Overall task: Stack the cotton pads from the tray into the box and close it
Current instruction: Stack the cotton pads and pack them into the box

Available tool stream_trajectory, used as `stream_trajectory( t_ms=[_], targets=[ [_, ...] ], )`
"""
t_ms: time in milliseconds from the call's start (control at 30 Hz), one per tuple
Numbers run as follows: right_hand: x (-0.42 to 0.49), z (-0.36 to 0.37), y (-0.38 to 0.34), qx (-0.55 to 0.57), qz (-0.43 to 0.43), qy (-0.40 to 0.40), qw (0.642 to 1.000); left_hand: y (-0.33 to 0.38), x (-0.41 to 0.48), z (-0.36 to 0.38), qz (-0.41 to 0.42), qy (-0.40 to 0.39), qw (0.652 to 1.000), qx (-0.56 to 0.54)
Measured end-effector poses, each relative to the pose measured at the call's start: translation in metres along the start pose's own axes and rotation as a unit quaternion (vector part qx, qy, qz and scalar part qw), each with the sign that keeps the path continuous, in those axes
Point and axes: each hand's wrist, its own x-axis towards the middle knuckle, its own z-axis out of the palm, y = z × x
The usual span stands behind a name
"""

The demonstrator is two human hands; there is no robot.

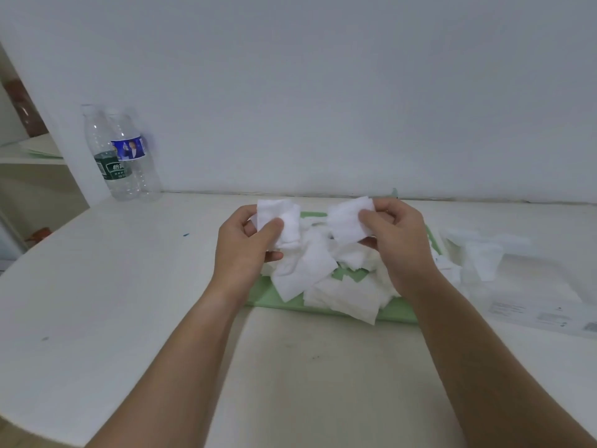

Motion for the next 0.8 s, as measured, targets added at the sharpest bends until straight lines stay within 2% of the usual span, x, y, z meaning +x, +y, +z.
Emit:
stream_trajectory(
  t_ms=[100,200,467,667,800],
  targets=[
    [-0.004,-0.007,-0.003,0.106,0.04,-0.013,0.993,0.001,-0.003,0.004,-0.001,-0.02,1.0,0.01],
    [-0.012,-0.007,-0.007,0.122,0.046,-0.039,0.991,0.003,-0.007,0.006,0.0,-0.046,0.999,0.019],
    [-0.03,0.01,-0.015,0.067,0.014,-0.084,0.994,0.004,-0.016,0.019,0.009,-0.111,0.993,0.028],
    [-0.03,0.012,-0.007,0.01,-0.007,-0.05,0.999,0.003,-0.019,0.023,0.009,-0.152,0.988,0.019],
    [-0.029,0.012,-0.006,-0.025,-0.022,-0.041,0.999,0.003,-0.019,0.023,-0.007,-0.153,0.988,0.005]
  ],
)
